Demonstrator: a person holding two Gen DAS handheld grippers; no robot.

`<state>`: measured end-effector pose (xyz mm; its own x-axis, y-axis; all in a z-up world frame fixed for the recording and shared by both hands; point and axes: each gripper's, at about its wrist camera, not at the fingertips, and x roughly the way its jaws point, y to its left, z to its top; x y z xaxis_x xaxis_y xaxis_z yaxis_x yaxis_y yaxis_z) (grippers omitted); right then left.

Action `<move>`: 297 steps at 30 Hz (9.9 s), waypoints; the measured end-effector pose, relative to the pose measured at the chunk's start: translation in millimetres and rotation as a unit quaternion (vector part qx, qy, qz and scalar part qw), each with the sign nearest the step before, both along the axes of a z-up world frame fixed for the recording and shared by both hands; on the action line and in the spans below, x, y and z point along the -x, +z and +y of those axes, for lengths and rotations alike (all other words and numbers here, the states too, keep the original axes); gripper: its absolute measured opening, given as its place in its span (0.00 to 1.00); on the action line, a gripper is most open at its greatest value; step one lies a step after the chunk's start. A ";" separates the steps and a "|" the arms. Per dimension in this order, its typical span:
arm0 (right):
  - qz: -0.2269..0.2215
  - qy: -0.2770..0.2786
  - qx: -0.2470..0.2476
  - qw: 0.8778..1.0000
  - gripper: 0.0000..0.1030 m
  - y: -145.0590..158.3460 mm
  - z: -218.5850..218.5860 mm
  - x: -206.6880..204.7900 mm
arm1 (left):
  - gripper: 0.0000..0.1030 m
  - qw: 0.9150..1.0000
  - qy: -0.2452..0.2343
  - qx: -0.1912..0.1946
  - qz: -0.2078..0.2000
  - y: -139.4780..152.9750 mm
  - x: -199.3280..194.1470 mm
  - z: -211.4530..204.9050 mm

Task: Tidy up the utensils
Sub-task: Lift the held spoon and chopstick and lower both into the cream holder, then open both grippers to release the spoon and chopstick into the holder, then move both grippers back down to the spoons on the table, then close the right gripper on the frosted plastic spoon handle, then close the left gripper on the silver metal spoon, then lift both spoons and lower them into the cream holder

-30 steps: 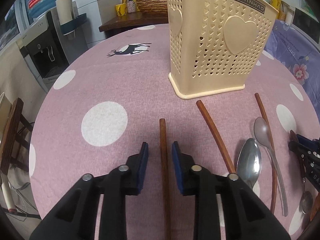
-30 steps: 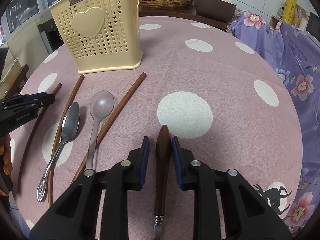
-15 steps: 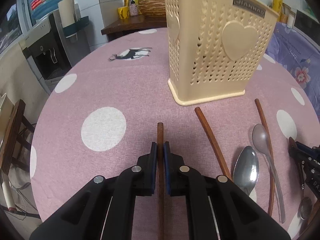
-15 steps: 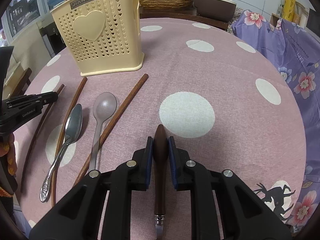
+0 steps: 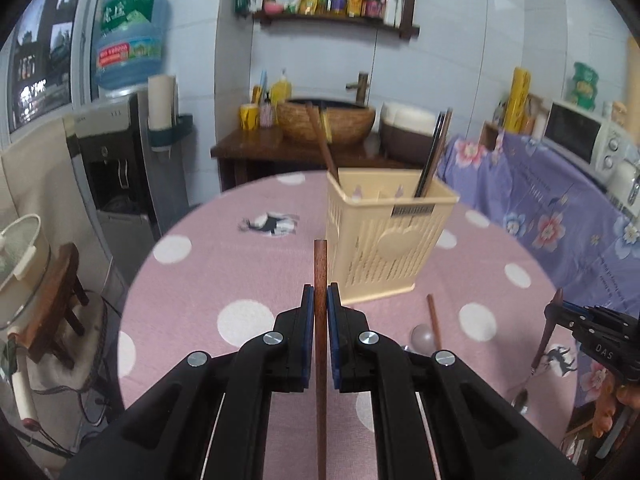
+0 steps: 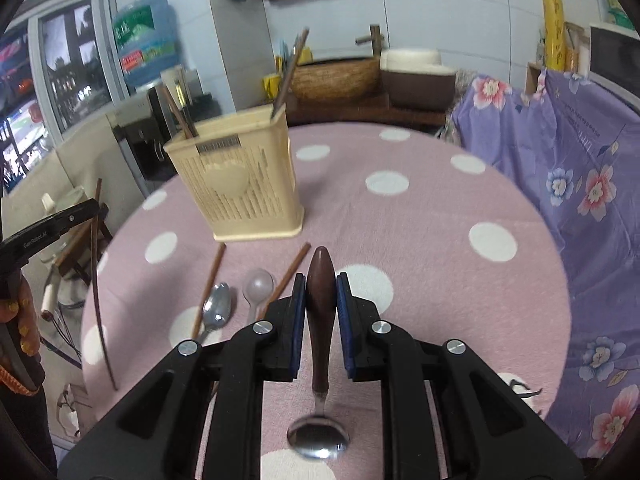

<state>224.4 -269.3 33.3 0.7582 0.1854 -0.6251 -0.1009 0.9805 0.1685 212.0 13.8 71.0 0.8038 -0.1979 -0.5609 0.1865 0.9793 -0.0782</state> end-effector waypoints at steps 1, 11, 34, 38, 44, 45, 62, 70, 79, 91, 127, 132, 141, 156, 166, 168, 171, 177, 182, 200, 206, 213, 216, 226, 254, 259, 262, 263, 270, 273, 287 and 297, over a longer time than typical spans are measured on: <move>-0.007 0.000 -0.003 1.000 0.16 6.9 -2.8 4.6 | 0.08 1.000 -0.001 0.001 -0.009 5.9 5.6 0.6; -0.019 0.001 -0.004 1.000 0.16 22.5 -6.2 9.4 | 0.08 0.999 0.010 0.000 -0.038 22.9 9.5 7.0; -0.091 0.039 -0.011 0.995 0.16 140.5 32.9 -55.8 | 0.08 0.997 -0.018 0.039 -0.069 119.3 -42.7 3.6; -0.129 0.022 -0.011 0.991 0.16 185.1 48.4 -84.7 | 0.08 0.994 -0.007 0.062 -0.091 160.8 -64.9 -2.6; -0.156 0.000 0.003 0.988 0.16 193.3 73.0 -123.6 | 0.08 0.990 0.024 0.067 -0.124 167.7 -93.3 -23.4; -0.157 -0.005 0.006 0.988 0.16 187.9 74.5 -126.9 | 0.08 0.989 0.027 0.070 -0.125 163.4 -96.6 -24.6; -0.073 -0.008 0.014 0.997 0.16 71.0 88.2 -162.8 | 0.08 0.997 0.029 0.053 -0.050 33.1 -122.1 -42.9; -0.074 0.001 0.000 0.997 0.17 68.6 83.4 -159.7 | 0.08 0.997 0.019 0.065 -0.033 26.6 -121.8 -37.8; -0.084 -0.022 0.033 0.996 0.49 48.0 64.8 -103.0 | 0.62 0.998 0.026 0.059 -0.025 3.7 -62.5 -16.3; 0.052 0.010 0.057 0.997 0.40 -62.5 74.8 -13.7 | 0.56 0.997 0.004 0.007 0.083 -94.1 20.7 -16.0; 0.055 0.015 0.075 0.996 0.09 -95.8 84.1 19.6 | 0.54 0.994 -0.004 0.012 0.113 -122.7 43.2 -28.4; 0.051 -0.029 0.087 0.995 0.09 -91.4 60.4 25.0 | 0.54 0.994 -0.007 0.007 0.110 -120.3 39.7 -31.3; 0.071 -0.053 0.061 0.994 0.10 -102.5 36.6 26.3 | 0.56 0.992 -0.077 -0.035 0.096 -110.6 7.0 -69.1; 0.079 -0.064 0.019 0.995 0.29 -101.1 18.1 26.9 | 0.58 0.983 -0.107 -0.083 0.120 -125.6 -41.2 -103.4; 0.081 -0.059 0.016 0.995 0.29 -100.6 18.9 26.3 | 0.50 0.981 -0.099 -0.109 0.126 -132.2 -46.5 -109.5; 0.082 -0.059 0.015 0.995 0.29 -100.9 18.9 25.9 | 0.45 0.981 -0.099 -0.106 0.127 -131.3 -45.5 -108.8; 0.083 -0.059 0.017 0.995 0.29 -100.7 20.2 25.6 | 0.36 0.981 -0.101 -0.101 0.130 -131.6 -43.9 -109.7; 0.083 -0.060 0.019 0.995 0.29 -98.6 19.0 26.9 | 0.35 0.985 -0.096 -0.089 0.117 -124.5 -40.6 -109.2; 0.086 -0.052 0.011 0.995 0.29 -92.3 17.3 22.0 | 0.35 0.990 -0.083 -0.058 0.094 -103.5 -32.7 -95.7; 0.140 -0.011 0.062 0.988 0.45 -99.4 32.1 -85.8 | 0.35 0.999 0.004 0.005 0.052 -64.6 -21.1 -20.5; 0.139 -0.014 0.079 0.987 0.36 -100.0 40.0 -98.5 | 0.35 0.999 0.006 0.012 0.042 -58.3 -21.2 -17.3; 0.136 -0.013 0.061 0.989 0.35 -93.8 35.7 -100.2 | 0.35 0.999 0.005 0.014 0.032 -51.1 -18.4 -17.3; 0.110 -0.015 0.038 0.993 0.35 -75.7 29.0 -89.6 | 0.35 0.999 0.006 0.016 0.029 -48.5 -16.4 -15.6; -0.001 -0.012 -0.002 1.000 0.18 6.8 10.3 -20.4 | 0.35 0.999 0.014 0.025 0.014 -38.6 -7.9 -6.7; 0.132 0.025 0.089 0.987 0.46 -103.6 60.6 -115.5 | 0.35 0.999 0.012 0.029 0.010 -38.0 -3.0 -9.9; 0.135 0.013 0.088 0.987 0.43 -101.8 66.9 -125.1 | 0.35 0.999 0.012 0.030 0.012 -38.5 -3.3 -9.8; 0.135 0.009 0.090 0.987 0.36 -101.0 71.3 -124.6 | 0.35 0.999 0.012 0.030 0.014 -39.4 -3.9 -10.4; 0.135 0.007 0.087 0.987 0.36 -101.1 70.9 -124.4 | 0.35 0.999 0.011 0.029 0.014 -39.7 -4.4 -10.8; 0.120 0.003 0.061 0.991 0.36 -93.1 62.6 -115.7 | 0.35 0.999 0.012 0.031 0.014 -40.1 -4.7 -10.9; 0.092 0.006 0.040 0.995 0.36 -72.0 54.8 -100.7 | 0.35 0.999 0.012 0.031 0.014 -40.4 -4.7 -10.5; -0.011 0.015 0.001 1.000 0.36 3.2 20.7 -31.7 | 0.35 0.999 0.017 0.037 0.008 -38.7 -1.8 -8.3; -0.055 0.029 -0.025 0.998 0.36 33.7 28.9 -20.5 | 0.35 0.999 0.010 0.047 -0.010 -17.4 -1.8 -3.8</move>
<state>244.8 -240.4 66.9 0.8089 0.2595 -0.5276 -0.1776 0.9633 0.2014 213.8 10.1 53.5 0.8189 -0.2320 -0.5250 0.1684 0.9715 -0.1666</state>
